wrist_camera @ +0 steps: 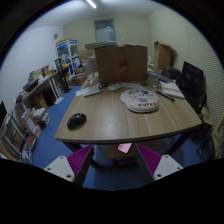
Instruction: Arrange mouse
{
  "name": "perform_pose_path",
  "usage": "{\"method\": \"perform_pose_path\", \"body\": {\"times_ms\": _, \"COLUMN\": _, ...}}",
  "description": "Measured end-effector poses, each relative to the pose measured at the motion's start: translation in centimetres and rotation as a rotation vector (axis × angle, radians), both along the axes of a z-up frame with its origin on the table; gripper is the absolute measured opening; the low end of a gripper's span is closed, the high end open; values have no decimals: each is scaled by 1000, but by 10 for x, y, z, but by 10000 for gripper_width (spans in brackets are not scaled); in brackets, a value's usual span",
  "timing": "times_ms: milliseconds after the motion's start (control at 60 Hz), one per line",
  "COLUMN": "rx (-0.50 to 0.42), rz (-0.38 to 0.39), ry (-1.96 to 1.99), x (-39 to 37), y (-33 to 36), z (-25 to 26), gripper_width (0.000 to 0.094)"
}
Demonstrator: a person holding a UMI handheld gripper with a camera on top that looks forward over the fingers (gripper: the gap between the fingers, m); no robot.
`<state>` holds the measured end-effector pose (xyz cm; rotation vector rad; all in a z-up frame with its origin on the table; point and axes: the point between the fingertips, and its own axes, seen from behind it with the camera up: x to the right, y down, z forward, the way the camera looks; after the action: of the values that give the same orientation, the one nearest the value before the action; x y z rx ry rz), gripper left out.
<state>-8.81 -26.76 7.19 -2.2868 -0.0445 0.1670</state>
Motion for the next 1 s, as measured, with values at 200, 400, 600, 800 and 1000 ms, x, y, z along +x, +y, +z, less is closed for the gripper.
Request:
{"method": "perform_pose_path", "body": {"times_ms": 200, "rx": 8, "rz": 104, "ry": 25, "x": -42, "y": 7, "z": -6, "gripper_width": 841}}
{"method": "perform_pose_path", "body": {"times_ms": 400, "rx": 25, "rz": 208, "ry": 79, "x": -137, "y": 44, "z": -29, "gripper_width": 839}}
{"method": "perform_pose_path", "body": {"times_ms": 600, "rx": 22, "rz": 262, "ry": 97, "x": -217, "y": 91, "z": -66, "gripper_width": 833}}
{"method": "perform_pose_path", "body": {"times_ms": 800, "rx": 54, "rz": 221, "ry": 18, "x": -228, "y": 133, "z": -80, "gripper_width": 821}}
{"method": "perform_pose_path", "body": {"times_ms": 1000, "rx": 68, "rz": 209, "ry": -29, "x": -242, "y": 180, "z": -83, "gripper_width": 825}}
